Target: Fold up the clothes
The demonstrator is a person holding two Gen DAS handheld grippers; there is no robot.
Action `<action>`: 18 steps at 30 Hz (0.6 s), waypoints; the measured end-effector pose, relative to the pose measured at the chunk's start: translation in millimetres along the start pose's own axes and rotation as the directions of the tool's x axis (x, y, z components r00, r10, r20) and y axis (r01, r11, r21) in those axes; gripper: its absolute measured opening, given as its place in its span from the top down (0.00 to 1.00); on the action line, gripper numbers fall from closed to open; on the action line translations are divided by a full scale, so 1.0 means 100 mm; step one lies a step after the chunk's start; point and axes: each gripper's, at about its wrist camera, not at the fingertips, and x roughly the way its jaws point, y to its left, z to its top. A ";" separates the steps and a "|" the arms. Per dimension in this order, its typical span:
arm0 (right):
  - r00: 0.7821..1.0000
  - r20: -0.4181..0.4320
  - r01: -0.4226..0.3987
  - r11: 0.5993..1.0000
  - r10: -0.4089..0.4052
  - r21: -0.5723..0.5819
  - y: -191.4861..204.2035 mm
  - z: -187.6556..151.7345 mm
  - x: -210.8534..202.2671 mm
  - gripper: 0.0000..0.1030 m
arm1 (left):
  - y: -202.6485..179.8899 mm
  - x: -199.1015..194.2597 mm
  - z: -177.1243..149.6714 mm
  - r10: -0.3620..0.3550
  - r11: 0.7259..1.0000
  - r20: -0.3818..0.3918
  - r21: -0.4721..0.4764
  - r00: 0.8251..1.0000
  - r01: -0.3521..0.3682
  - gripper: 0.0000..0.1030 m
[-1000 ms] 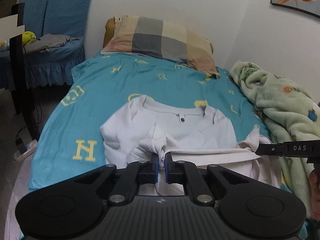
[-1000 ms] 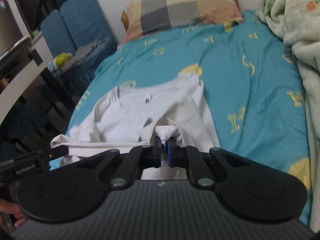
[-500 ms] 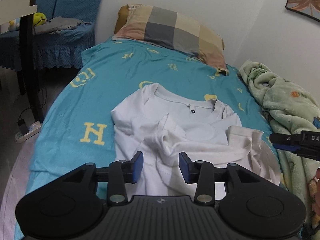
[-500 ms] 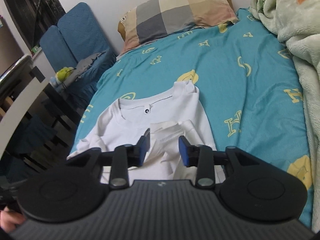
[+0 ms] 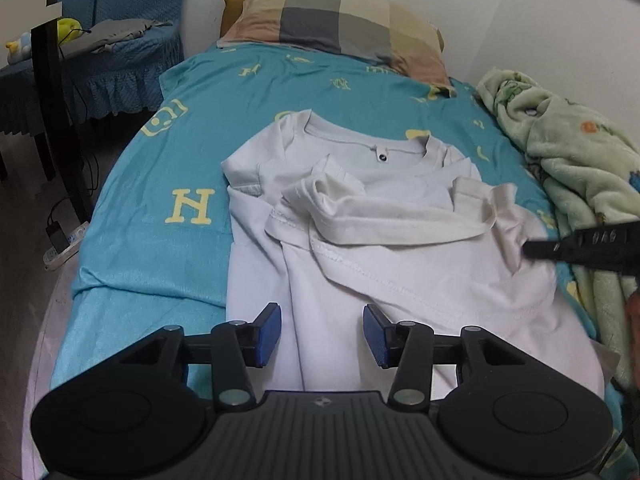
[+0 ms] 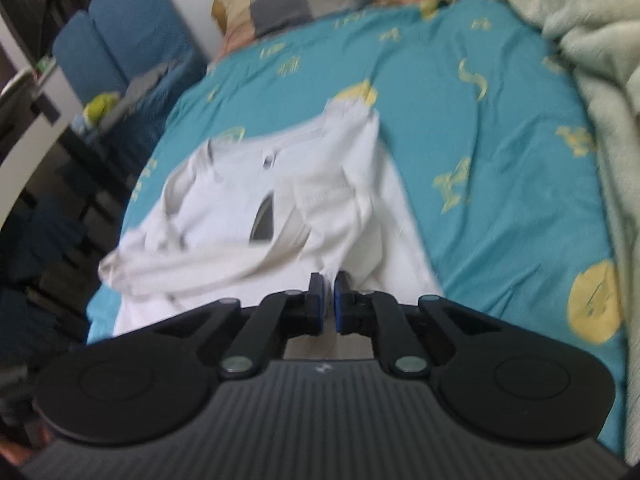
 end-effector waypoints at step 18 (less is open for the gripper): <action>0.991 0.081 0.114 0.989 -0.106 -0.095 0.14 -0.03 -0.27 0.90 | -0.48 0.28 -0.28 0.154 0.987 0.087 -0.066 0.984 -0.148 0.00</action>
